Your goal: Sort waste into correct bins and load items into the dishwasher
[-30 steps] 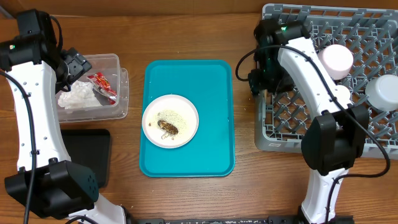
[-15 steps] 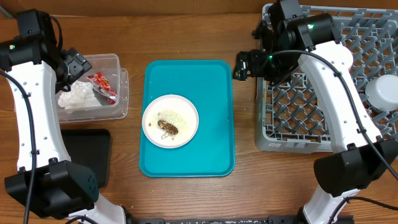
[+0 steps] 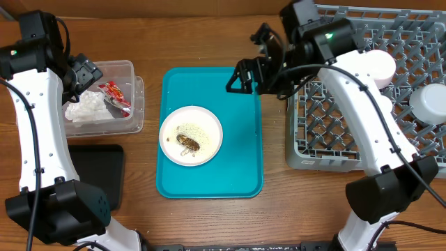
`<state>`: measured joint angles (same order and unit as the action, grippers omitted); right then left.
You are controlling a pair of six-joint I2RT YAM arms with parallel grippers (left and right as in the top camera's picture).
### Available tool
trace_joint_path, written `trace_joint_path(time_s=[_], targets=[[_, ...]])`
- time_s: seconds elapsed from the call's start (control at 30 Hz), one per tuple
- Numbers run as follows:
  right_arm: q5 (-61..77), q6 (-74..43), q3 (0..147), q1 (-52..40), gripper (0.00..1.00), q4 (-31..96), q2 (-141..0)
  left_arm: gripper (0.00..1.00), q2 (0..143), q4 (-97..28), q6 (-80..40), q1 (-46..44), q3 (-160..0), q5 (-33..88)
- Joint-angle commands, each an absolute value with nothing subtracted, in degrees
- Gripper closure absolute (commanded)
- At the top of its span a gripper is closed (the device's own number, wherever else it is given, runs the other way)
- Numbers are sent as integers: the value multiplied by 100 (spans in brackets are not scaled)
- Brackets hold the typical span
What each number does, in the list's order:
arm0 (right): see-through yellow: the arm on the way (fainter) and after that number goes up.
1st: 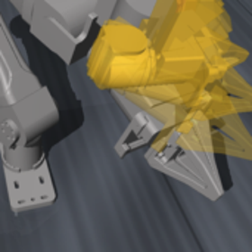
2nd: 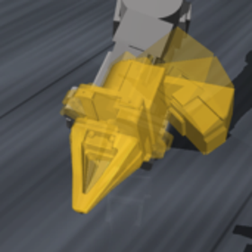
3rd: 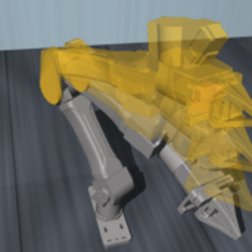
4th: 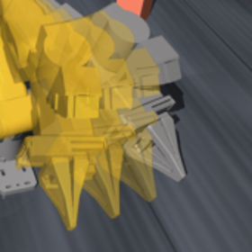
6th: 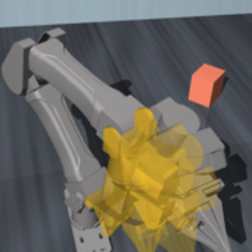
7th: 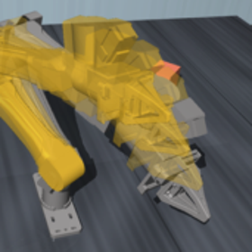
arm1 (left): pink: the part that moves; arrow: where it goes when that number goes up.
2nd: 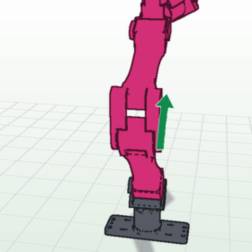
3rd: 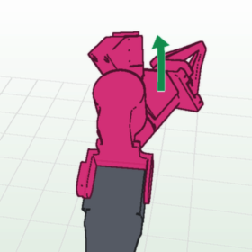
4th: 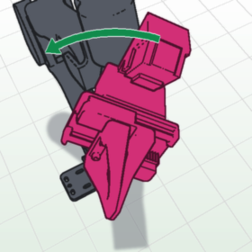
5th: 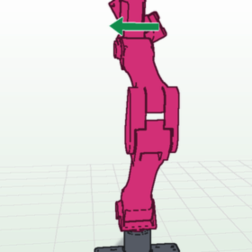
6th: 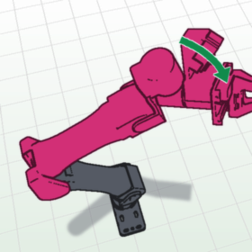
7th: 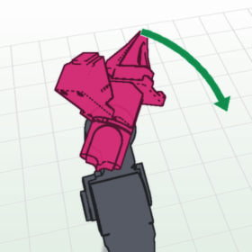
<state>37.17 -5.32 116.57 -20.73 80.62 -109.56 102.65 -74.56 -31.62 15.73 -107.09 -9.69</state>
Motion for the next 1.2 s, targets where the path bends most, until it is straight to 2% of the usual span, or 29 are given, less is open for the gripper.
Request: trace_joint_path(time_s=[0.0,1.17], targets=[[3739,-661,11734,-2084,0,7929,-10849,0,10092,-7454,-3236,1496,-10748,-1050],[3304,-753,11734,-2091,0,8044,-10851,0,10092,-7456,-3236,1496,-10748,-1050]])
